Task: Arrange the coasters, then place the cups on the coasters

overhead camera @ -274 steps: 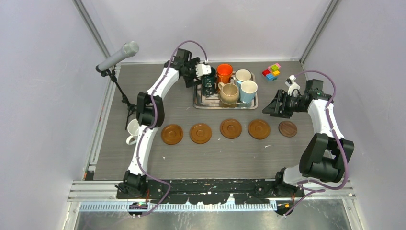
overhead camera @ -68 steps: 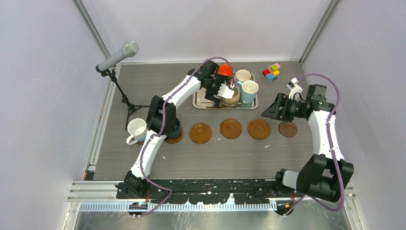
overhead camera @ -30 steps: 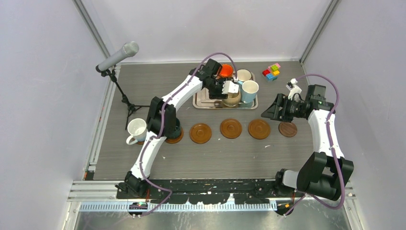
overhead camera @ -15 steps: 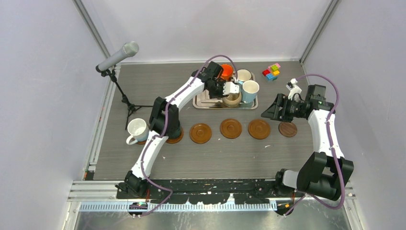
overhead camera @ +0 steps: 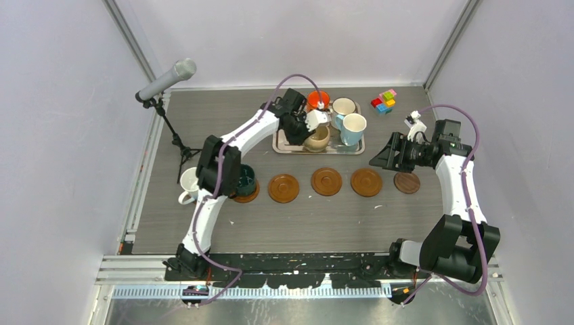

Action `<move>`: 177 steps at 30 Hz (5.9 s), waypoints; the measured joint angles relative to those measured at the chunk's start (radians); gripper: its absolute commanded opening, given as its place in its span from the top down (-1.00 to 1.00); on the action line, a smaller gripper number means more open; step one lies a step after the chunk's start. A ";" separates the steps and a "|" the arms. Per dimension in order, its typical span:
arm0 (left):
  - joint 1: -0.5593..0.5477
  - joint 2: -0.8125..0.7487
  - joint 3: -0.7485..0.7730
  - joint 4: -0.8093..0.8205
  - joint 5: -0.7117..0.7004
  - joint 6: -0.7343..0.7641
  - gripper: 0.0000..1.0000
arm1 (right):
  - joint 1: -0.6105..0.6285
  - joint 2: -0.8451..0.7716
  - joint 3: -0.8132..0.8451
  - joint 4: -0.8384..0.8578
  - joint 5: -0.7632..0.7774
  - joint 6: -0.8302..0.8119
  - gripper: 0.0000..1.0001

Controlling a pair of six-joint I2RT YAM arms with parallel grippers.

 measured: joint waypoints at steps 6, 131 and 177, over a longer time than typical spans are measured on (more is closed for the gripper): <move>0.015 -0.267 -0.300 0.038 -0.060 -0.219 1.00 | 0.000 0.000 0.000 0.000 0.000 0.000 -0.44; 0.097 -1.066 -0.817 -0.011 -0.294 -0.719 -0.99 | 0.824 0.900 0.931 0.234 1.091 0.455 -0.30; 0.098 -1.066 -0.818 0.003 -0.312 -0.753 -0.99 | 0.811 0.858 0.768 0.269 1.131 0.560 0.99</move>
